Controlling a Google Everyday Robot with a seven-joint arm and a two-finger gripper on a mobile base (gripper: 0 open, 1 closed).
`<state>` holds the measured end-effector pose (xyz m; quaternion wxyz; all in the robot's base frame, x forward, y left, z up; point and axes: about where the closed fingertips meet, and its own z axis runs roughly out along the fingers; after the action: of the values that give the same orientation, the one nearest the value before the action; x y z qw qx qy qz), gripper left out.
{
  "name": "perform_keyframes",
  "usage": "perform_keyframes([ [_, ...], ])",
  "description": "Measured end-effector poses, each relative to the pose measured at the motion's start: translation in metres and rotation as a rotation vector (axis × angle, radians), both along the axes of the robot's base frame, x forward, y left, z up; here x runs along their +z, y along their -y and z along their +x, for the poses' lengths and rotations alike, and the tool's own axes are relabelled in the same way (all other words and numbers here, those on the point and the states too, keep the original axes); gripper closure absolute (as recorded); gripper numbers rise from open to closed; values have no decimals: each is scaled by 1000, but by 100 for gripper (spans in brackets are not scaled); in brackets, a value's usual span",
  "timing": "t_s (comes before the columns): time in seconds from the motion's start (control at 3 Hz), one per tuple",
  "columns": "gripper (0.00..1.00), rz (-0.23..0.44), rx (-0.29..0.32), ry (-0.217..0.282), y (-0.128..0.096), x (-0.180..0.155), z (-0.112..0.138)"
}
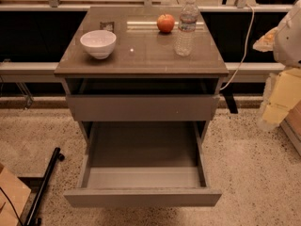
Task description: Place water bottle into middle drawer
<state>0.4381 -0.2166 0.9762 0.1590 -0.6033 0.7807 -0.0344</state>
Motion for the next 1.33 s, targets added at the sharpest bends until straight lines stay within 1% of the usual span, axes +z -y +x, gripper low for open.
perform_keyframes([
  [0.33,0,0,0,0,0,0,0],
  [0.67,0,83,-48,76,-3,10,31],
  [1.0,0,206,-99,196,1,33,90],
  [1.33,0,207,-99,196,1,33,90],
])
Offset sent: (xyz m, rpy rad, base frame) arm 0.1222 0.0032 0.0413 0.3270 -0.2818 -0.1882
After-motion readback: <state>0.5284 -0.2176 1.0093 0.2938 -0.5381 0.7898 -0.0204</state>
